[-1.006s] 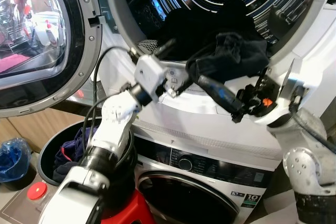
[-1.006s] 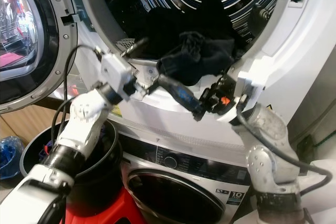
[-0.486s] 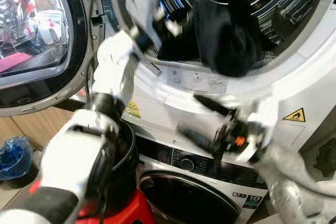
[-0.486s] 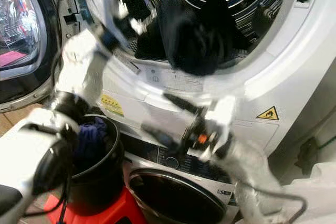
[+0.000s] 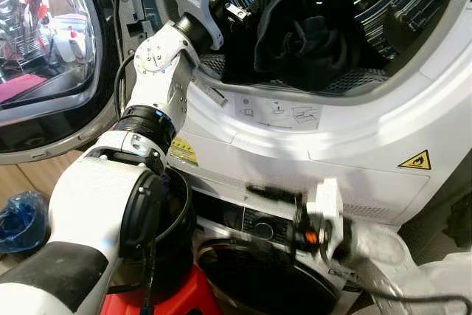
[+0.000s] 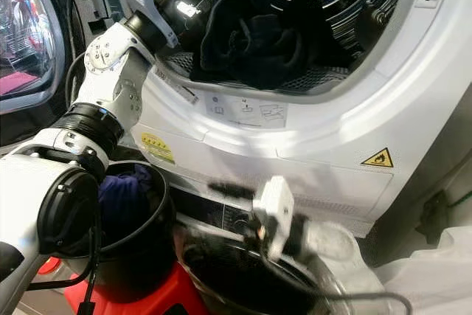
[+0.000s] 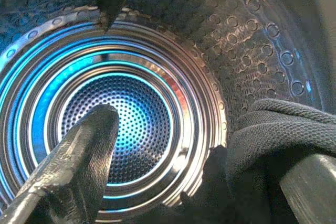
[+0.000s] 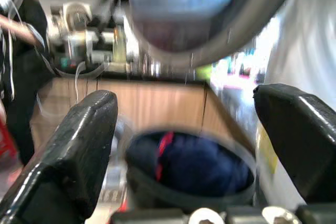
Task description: Clothes washing
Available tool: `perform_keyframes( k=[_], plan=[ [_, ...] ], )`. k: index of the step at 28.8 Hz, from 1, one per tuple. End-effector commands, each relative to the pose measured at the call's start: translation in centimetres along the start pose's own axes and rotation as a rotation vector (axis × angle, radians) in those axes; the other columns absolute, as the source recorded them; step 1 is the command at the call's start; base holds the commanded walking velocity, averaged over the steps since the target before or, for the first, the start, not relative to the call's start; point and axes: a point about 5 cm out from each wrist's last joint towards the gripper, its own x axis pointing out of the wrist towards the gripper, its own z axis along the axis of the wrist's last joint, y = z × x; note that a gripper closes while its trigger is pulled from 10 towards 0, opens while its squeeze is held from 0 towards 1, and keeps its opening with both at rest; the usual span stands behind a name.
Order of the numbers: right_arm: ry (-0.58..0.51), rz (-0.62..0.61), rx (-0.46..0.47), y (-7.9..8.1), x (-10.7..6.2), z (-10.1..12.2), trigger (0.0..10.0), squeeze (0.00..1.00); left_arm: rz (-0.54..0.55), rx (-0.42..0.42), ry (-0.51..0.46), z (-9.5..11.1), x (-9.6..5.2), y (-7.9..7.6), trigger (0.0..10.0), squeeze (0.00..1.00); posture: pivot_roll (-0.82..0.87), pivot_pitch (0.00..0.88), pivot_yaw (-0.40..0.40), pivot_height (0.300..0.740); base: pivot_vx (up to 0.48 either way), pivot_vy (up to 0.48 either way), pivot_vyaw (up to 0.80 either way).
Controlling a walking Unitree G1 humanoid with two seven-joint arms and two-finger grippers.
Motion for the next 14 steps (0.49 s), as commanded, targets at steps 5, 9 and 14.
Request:
perform_keyframes(
  k=[5,9,14],
  plan=[
    [-0.249,0.125,-0.017,-0.1,1.1,4.2,10.0,0.0,-0.009,0.049,-0.023,1.3,0.5,0.7,10.0,0.0,-0.07,0.0,0.111,0.74,0.0,0.0,0.0],
    [-0.193,0.135,-0.071,-1.0,1.7,4.3,10.0,0.0,-0.016,0.054,-0.03,1.5,0.5,0.8,10.0,0.0,-0.07,0.0,0.108,0.74,0.0,0.0,0.0],
    [-0.117,0.17,-0.12,-1.7,2.8,4.0,10.0,0.0,-0.063,0.041,-0.063,2.0,0.9,0.4,10.0,0.0,-0.06,0.0,0.104,0.74,0.0,0.0,0.0]
  ],
)
